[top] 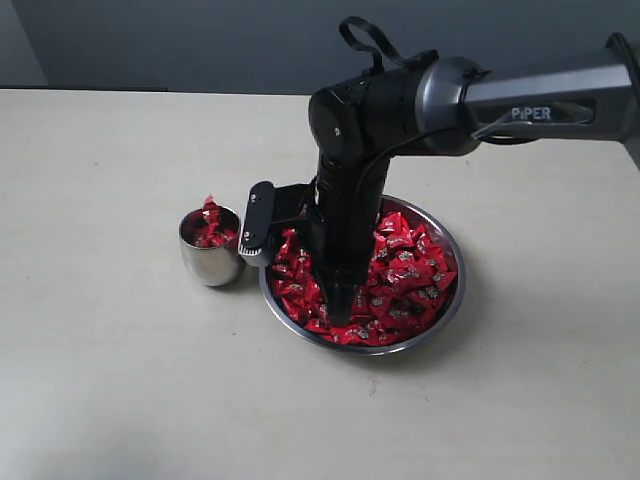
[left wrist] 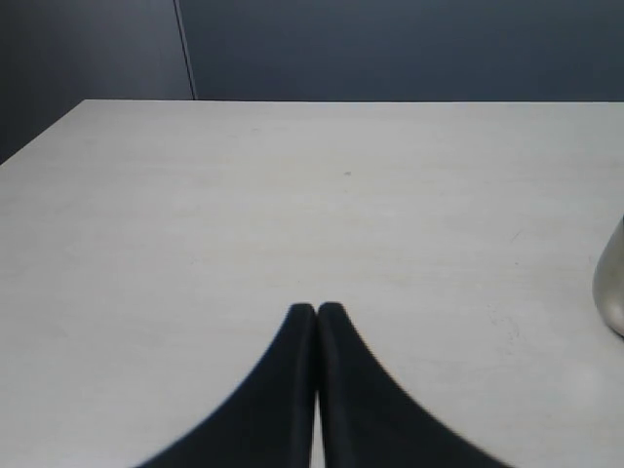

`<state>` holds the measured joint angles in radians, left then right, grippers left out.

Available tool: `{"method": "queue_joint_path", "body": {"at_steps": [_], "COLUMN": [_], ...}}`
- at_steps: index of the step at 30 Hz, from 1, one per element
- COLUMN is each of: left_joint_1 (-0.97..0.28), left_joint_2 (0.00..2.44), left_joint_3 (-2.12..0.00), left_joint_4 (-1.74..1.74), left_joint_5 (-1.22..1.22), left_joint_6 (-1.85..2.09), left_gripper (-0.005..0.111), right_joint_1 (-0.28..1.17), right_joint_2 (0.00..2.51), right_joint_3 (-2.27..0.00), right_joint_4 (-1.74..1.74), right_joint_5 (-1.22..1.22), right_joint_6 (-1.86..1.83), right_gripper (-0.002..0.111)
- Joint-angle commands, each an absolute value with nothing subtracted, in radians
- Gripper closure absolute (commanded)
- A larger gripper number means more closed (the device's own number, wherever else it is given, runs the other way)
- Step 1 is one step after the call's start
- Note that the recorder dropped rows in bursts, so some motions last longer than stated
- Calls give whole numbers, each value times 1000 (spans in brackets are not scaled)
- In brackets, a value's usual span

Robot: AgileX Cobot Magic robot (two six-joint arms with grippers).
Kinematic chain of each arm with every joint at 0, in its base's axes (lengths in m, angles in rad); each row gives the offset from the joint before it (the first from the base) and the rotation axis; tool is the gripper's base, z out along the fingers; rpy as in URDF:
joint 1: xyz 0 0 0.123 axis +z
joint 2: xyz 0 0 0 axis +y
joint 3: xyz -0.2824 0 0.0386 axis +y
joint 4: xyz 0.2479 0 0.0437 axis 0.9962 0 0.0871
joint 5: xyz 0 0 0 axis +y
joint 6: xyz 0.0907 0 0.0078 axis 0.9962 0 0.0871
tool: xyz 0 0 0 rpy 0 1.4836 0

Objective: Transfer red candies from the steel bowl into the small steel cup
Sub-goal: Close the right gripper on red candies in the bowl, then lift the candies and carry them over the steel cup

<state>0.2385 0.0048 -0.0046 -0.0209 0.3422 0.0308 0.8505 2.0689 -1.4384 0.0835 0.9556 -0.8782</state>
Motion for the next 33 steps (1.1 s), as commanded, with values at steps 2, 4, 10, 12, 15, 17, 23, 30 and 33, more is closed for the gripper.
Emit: {"method": "queue_joint_path", "body": {"at_steps": [2, 4, 10, 12, 15, 17, 23, 30, 33], "left_joint_1": [229, 229, 229, 229, 229, 229, 229, 229, 229], "left_joint_2": [0, 0, 0, 0, 0, 0, 0, 0, 0], "left_joint_3": [0, 0, 0, 0, 0, 0, 0, 0, 0], "left_joint_4": [-22, -22, -22, -22, -22, -22, -22, -22, -22], "left_joint_5": [334, 334, 334, 334, 334, 334, 334, 334, 334], "left_joint_6": [29, 29, 29, 29, 29, 29, 29, 29, 29], "left_gripper": [106, 106, 106, 106, 106, 106, 106, 106, 106], "right_joint_1": [851, 851, 851, 851, 849, 849, 849, 858, 894], "right_joint_2": [2020, 2008, 1959, 1956, 1974, 1984, 2034, 2104, 2127], "right_joint_3": [-1442, -1442, -1442, -1457, -1505, -1544, -1646, -1703, -1705], "right_joint_4": [19, -16, -26, -12, 34, 61, 170, 263, 262], "right_joint_5": [950, 936, 751, 720, 715, 702, 687, 750, 743], "right_joint_6": [-807, -750, -642, -625, -625, -625, -629, -704, -715], "right_gripper": [109, 109, 109, 109, 109, 109, 109, 109, 109]}}
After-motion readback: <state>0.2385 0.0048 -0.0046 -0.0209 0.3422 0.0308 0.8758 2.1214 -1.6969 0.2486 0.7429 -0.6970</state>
